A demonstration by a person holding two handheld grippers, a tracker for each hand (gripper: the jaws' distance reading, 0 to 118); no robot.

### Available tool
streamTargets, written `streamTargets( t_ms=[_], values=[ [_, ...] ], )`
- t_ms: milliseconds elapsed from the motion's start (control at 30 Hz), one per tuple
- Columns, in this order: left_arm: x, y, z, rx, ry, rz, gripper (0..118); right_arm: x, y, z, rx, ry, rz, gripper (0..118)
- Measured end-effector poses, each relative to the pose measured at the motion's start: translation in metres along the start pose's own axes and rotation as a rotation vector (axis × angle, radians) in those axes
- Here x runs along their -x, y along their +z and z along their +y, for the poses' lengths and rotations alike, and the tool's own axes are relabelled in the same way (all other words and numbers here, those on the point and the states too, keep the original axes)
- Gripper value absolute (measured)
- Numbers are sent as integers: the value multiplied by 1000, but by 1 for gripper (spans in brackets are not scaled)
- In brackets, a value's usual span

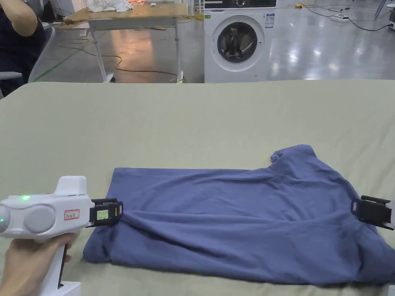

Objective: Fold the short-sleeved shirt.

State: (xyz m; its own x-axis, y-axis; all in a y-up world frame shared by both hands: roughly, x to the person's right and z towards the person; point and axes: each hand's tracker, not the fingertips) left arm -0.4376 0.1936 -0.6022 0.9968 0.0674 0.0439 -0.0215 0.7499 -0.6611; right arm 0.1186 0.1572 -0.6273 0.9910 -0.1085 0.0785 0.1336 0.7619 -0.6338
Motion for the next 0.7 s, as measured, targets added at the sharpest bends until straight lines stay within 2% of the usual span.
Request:
streamTargets(
  t_ms=[67, 100, 167, 267, 367, 433, 500, 567, 600, 633, 700],
  values=[
    [4, 39, -17, -206, 12, -54, 88, -4, 17, -4, -38, -35, 34, 76],
    [8, 63, -23, -263, 37, -114, 88, -5, 31, -7, -66, -49, 69, 76],
    [10, 99, -34, -340, 64, -142, 88, -4, 55, -13, -123, -57, 105, 76],
    [1, 141, -45, -416, 67, -65, 88, 4, 96, -27, -213, -19, 119, 76],
    [-17, 171, -70, -477, -42, 13, 85, 22, 130, -50, -288, 70, 100, 76],
    [-34, 176, -90, -494, -110, 65, 73, 31, 144, -71, -324, 84, 98, 75],
    [-44, 186, -110, -508, -113, 31, 62, 40, 148, -90, -291, 91, 117, 65],
    [-51, 190, -119, -496, -80, 16, 58, 48, 156, -108, -295, 98, 127, 56],
    [-54, 193, -121, -478, -67, 9, 52, 49, 155, -115, -294, 103, 130, 40],
    [-55, 195, -124, -465, -61, -7, 39, 52, 157, -120, -295, 102, 127, 19],
    [-56, 197, -131, -456, -60, -13, 17, 55, 161, -127, -289, 95, 129, 1]
  ],
)
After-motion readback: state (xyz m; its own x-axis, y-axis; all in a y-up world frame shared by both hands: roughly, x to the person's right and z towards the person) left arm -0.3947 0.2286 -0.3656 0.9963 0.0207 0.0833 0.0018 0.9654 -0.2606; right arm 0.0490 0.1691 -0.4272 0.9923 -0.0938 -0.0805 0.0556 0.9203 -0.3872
